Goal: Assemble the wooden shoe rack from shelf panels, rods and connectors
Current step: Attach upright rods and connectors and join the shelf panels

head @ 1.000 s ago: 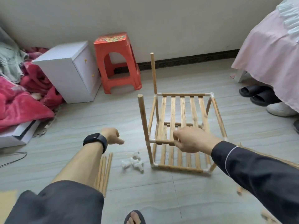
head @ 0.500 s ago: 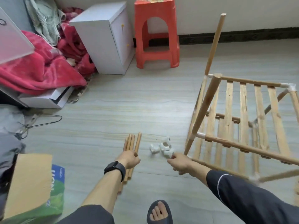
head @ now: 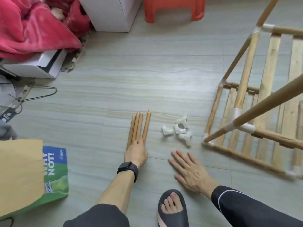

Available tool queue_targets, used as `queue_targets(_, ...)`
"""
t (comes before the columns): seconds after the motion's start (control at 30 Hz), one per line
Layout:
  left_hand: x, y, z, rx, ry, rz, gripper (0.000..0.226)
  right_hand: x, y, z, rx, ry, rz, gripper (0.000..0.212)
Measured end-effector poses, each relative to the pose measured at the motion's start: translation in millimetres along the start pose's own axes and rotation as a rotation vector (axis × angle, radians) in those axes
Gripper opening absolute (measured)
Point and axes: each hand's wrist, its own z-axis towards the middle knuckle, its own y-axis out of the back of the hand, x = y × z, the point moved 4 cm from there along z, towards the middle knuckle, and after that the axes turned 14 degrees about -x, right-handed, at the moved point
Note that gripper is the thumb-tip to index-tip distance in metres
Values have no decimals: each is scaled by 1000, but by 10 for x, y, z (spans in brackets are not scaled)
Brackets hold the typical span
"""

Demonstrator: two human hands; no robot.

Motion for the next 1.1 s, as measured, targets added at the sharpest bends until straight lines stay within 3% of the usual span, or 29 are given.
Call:
queue_targets(0.13, -49, -109, 60, 24, -3, 73, 30, 86, -105, -12, 23, -59, 34, 67)
queue_targets(0.23, -41, -130, 107, 70, 74, -6, 25, 141, -109, 34, 57, -118, 89, 68)
queue_targets(0.33, -27, -64, 80, 178, 131, -222, 25, 94, -17, 147, 301, -127, 185, 70)
queue_targets(0.4, -78, 96, 11, 186, 115, -390, 24, 32, 273, 310, 440, -253, 348, 77)
queue_targets(0.47, -148, 383, -38, 72, 52, -458, 25, -7, 745, 509, 417, -432, 606, 87)
queue_targets(0.57, -316, 986, -130, -201, -98, -528, 37, -66, 1698, 738, 128, -473, 769, 91)
queue_targets(0.73, -741, 2237, -587, -636, -316, -601, 23, -87, 3472, 638, -372, -416, 782, 92)
queue_targets(0.93, -1388, 3594, -1503, -1172, -786, -625, 29, 1, 5060, -219, -843, -308, 704, 32)
queue_targets(1.03, -1801, 4075, -1907, -1352, -967, -615, 27, -168, 5509, -745, -1045, -333, 634, 29)
queue_targets(1.1, -2147, 4195, -2122, -1353, -1058, -619, 26, -391, 5647, -1110, -1165, -421, 606, 34)
